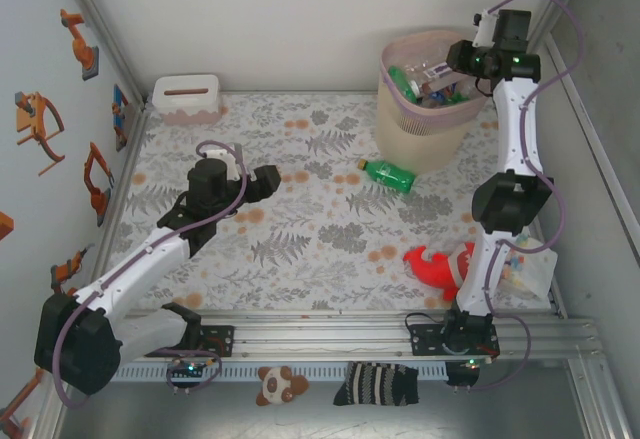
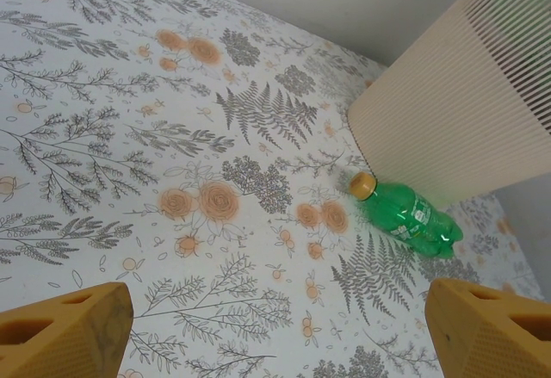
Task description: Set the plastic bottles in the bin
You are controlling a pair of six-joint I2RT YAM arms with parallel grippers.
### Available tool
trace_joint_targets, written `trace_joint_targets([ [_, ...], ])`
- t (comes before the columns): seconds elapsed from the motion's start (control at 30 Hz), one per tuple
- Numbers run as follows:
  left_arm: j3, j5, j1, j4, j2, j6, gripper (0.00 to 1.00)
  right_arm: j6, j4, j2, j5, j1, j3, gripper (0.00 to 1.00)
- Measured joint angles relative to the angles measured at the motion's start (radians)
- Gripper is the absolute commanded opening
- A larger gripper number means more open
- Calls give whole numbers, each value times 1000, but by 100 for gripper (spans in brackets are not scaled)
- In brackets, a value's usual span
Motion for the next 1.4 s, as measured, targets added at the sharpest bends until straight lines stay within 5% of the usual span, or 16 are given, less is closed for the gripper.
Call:
trace_joint_targets([
  [0.27,0,0,0,-2,-8,0,87,1,-45,-114,-24,42,-69,25],
  [0.57,0,0,0,-11,-9,0,88,-122,-130,-207,30,220,-89,28],
  [0.93,0,-3,16,-24,-25,0,90,-355,-268,-148,262,500,-116,35],
  [1.4,-19,0,37,-28,-42,2,98,-497,-359,95,644,698,-133,41],
])
